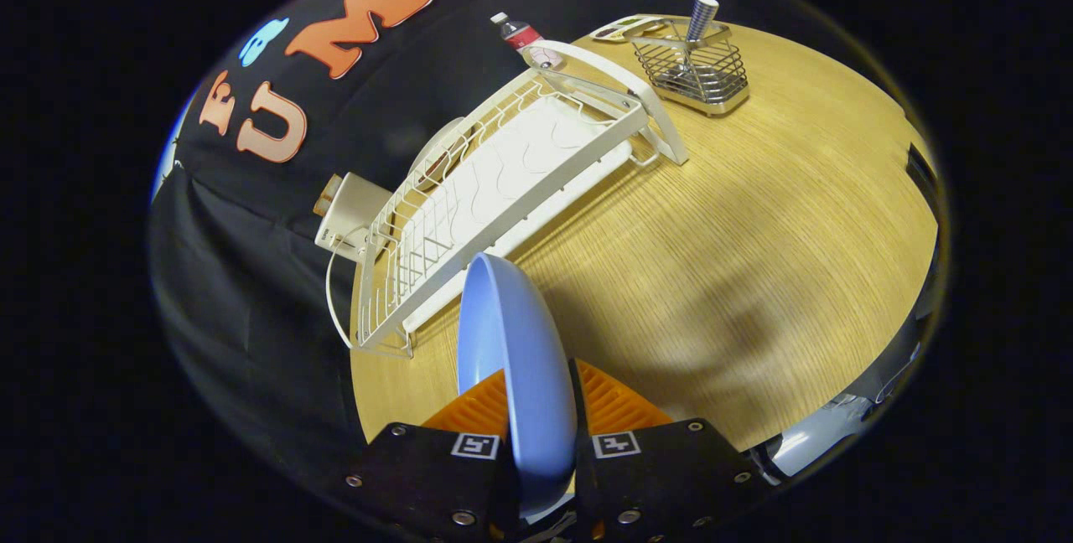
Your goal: Take the plate from the dish rack, then take the spoon from the basket and place it into the plate.
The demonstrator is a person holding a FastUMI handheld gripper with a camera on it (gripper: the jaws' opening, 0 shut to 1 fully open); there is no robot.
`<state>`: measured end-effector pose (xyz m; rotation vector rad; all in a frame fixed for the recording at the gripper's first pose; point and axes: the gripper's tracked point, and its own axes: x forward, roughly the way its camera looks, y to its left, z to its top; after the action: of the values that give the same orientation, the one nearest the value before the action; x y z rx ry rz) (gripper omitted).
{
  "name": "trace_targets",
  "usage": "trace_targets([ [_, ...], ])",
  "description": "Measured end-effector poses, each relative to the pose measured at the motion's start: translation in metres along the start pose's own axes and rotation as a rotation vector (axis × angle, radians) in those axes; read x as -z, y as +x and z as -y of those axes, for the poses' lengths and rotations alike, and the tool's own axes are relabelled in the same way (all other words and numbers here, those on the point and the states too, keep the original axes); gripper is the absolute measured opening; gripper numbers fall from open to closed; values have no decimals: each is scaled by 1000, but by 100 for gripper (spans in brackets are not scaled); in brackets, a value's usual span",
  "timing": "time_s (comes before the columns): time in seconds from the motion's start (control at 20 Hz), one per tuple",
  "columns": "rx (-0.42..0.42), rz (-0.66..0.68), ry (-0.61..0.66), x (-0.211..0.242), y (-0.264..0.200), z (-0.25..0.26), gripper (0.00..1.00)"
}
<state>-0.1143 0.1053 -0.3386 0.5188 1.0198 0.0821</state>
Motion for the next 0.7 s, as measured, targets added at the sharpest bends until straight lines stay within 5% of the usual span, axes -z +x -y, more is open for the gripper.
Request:
trace_targets([
  [0.5, 65, 16, -47, -27, -10, 47, 53],
  [0.7, 118, 135, -156, -82, -31, 74, 77],
])
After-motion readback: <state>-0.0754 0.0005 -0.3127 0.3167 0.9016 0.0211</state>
